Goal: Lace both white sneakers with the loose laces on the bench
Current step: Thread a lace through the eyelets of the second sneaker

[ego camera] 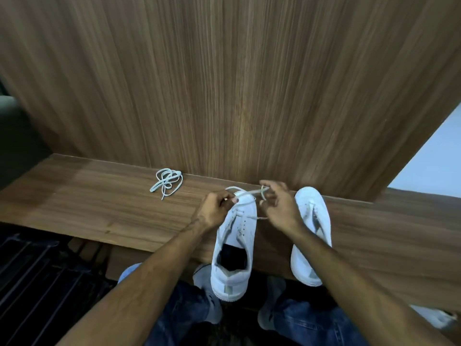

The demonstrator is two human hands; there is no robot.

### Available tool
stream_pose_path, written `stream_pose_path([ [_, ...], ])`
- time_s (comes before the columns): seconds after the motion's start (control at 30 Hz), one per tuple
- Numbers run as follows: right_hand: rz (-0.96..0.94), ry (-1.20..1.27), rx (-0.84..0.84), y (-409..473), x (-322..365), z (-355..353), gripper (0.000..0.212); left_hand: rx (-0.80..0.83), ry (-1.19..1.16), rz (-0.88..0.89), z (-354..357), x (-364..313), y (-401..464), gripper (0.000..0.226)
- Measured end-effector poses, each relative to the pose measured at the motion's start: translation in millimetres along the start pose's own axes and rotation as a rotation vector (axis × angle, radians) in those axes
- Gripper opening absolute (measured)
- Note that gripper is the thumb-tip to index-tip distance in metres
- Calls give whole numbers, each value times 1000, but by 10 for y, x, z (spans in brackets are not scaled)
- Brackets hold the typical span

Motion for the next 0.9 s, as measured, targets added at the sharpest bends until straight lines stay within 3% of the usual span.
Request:
stream_pose_path([
  [0.07,-64,-119,142,-36,-82,302,53,88,87,90,129,-124,-8,20],
  [0.13,13,-184,197,-22,-180,429,44,120,138,127,172,-186,-13,17],
  [0.2,87,-220,156,23,-265,392,27,116,123,79,141,-134,3,14],
  [0.33,228,-298,-22,78,-355,-50,22,66,-34,-50,-12,130,-18,17],
  [0.43,271,-386,-119,41,-346,-373,23,60,-23,-95,-55,263,-49,15],
  [0.5,248,-542,-116,11,-306,-434,28,43,-37,-112,-74,282,-57,19],
  [0.57,200,-658,-1,3,-291,-276,32,36,-43,-105,-52,229,-51,22],
  [0.7,38,-337,269,-81,-163,333,47,97,-24,-31,142,-43,-69,23],
  [0.83,-49,-334,321,-129,-22,587,31,81,1,-41,236,-2,-64,27],
  [0.9,10,-341,306,-101,-138,580,28,83,3,-63,261,69,-103,13],
])
Point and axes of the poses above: each hand's wrist, its own y-axis towards the middle knuckle, its own z-axis out of the palm, x = y × z, the point moved 10 cm from there along y, towards the middle knuckle, and after that the axes turned 11 degrees about y, right-handed, at the moved point
